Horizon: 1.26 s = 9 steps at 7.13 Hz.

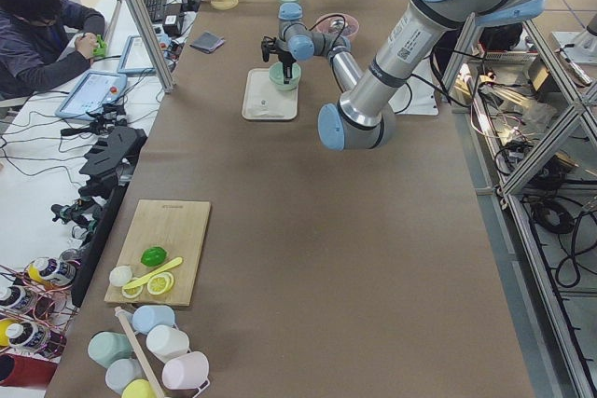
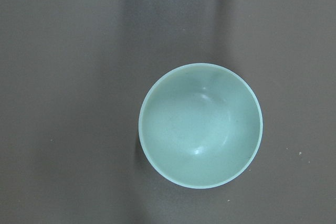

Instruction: Stack green bowls together

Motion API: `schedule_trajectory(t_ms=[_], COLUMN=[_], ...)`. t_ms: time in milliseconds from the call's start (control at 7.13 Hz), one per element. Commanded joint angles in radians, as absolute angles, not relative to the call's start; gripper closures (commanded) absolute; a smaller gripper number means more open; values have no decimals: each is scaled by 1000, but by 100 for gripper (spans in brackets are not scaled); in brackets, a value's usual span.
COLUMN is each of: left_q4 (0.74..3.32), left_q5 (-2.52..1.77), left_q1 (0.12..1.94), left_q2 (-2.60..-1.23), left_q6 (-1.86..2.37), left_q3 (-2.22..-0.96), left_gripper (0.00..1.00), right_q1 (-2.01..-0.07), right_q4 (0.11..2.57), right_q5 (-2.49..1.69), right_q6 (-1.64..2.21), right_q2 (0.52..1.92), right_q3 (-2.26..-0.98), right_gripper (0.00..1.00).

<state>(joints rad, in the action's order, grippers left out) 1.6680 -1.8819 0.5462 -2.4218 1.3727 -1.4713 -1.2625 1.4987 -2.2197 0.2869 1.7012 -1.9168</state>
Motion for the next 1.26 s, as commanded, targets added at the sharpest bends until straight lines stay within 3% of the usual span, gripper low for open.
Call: schedule_trajectory(t_ms=[0,841,981,1121], left_q4=[1687,1701,1703,1724], left_q5=[-1881,-1882,-1882,-1882], left_q1=[543,543,543,543], left_q2=[-2411,-2410,-2408,-2404], left_q6=[1374,1370,1368,1365], left_q3=[-1470,-1470,-1471,-1471], left_gripper=[100,100,83,44], right_q1=[-1262,-1262,-1262,-1262], right_q4=[1499,1499,1499,1500], right_q5=[-2220,-2218,-2220,-2218], right_q6=[287,287,287,287], right_q2=[1701,1701,1701,1701], right_q3=[-1917,-1914,-1914,-1914], right_gripper=[0,0,0,0])
